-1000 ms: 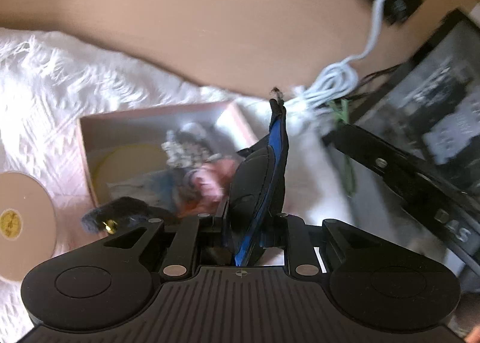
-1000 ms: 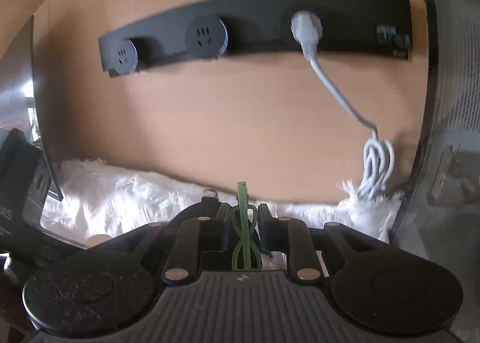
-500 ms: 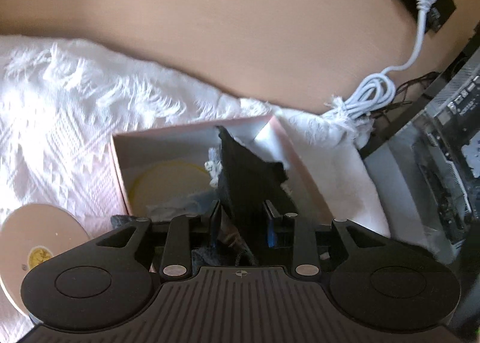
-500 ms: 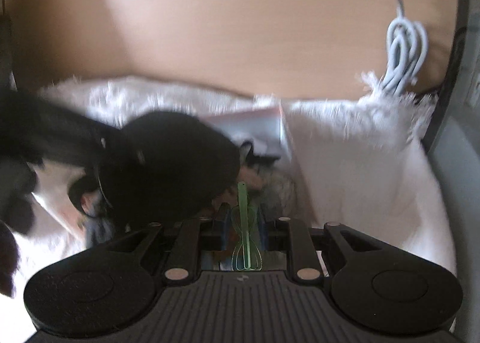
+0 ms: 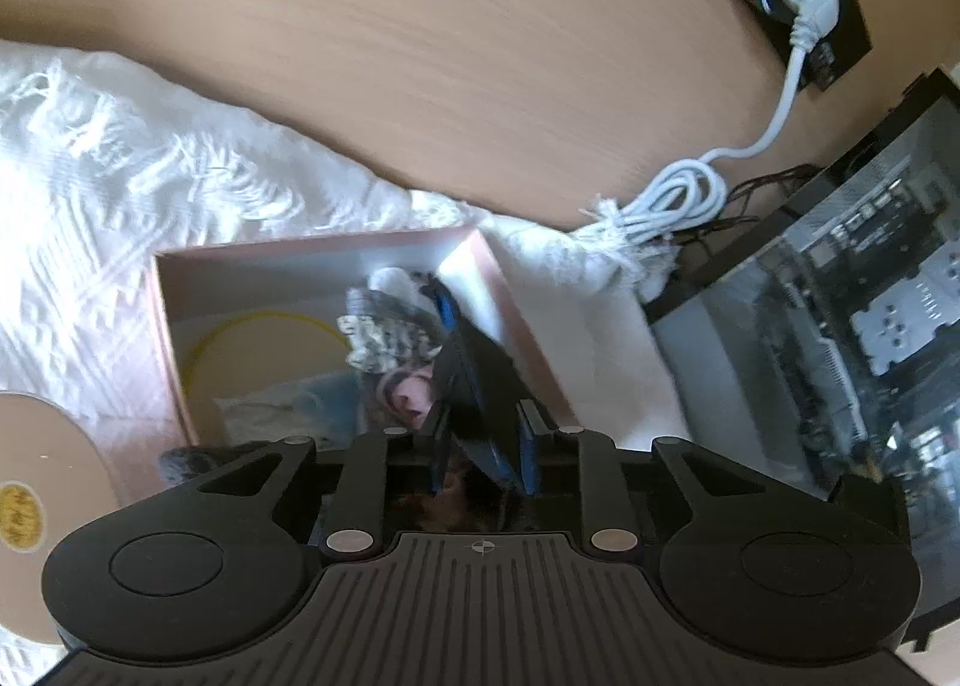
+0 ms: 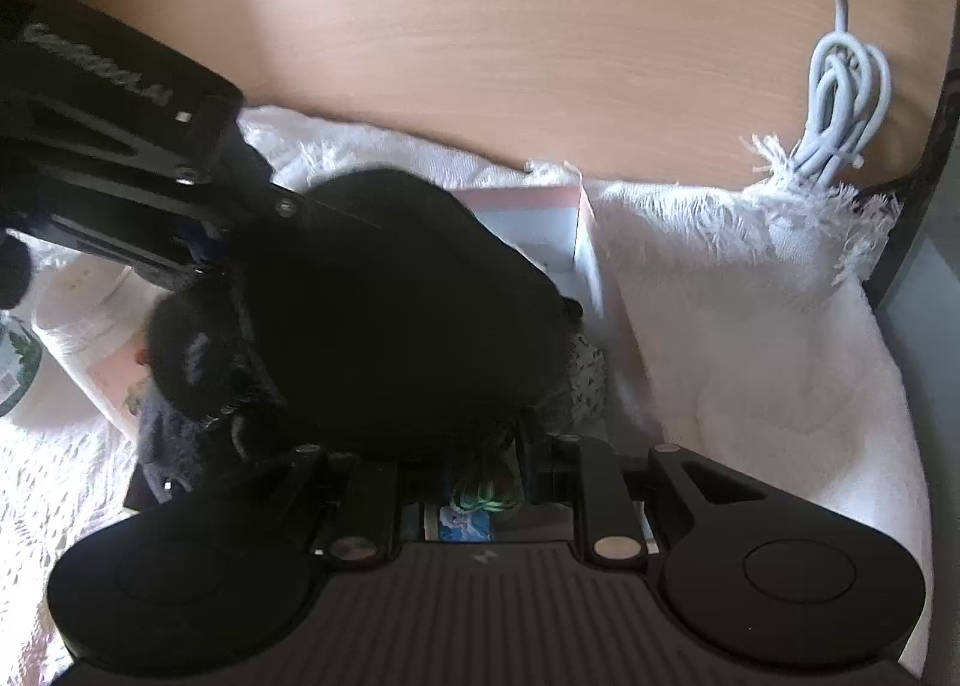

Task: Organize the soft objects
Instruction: 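Carry pouch and green clip into the pink box and open both tools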

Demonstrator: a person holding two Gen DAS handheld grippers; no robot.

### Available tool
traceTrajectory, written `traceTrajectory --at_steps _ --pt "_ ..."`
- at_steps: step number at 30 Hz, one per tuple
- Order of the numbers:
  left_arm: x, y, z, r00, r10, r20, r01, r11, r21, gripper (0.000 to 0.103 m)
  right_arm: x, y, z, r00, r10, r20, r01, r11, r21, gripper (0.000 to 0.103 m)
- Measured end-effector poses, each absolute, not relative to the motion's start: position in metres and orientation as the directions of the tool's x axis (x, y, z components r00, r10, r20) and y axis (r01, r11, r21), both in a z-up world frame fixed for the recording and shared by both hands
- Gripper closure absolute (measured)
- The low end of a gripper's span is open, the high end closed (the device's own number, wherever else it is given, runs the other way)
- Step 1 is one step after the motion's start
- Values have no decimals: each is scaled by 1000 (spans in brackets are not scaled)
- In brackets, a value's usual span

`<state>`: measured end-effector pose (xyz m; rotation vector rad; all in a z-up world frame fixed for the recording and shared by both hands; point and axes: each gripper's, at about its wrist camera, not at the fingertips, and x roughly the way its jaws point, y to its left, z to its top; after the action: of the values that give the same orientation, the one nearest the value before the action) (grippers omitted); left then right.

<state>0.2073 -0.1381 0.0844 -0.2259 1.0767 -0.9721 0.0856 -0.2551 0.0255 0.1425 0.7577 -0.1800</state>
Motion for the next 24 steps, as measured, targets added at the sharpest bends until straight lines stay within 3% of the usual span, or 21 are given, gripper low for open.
traceTrajectory --at_steps 2,7,10,16,24 --pt "208 -138 86 116 -772 -625 555 572 -604 78 80 -254 32 734 -117 -669 206 977 56 67" --pt "207 -139 94 136 -782 -608 570 564 -598 77 68 -249 45 774 -131 -620 200 979 44 60" --pt "207 -141 95 159 -765 -625 583 583 -565 77 66 -248 46 772 -135 -621 208 977 46 59" --pt "210 -155 73 208 -630 -748 593 689 -415 78 68 -245 40 756 -137 -641 208 977 36 59" --pt "211 -166 65 240 -576 -781 630 705 -326 71 57 -248 41 751 -165 -640 245 969 37 59"
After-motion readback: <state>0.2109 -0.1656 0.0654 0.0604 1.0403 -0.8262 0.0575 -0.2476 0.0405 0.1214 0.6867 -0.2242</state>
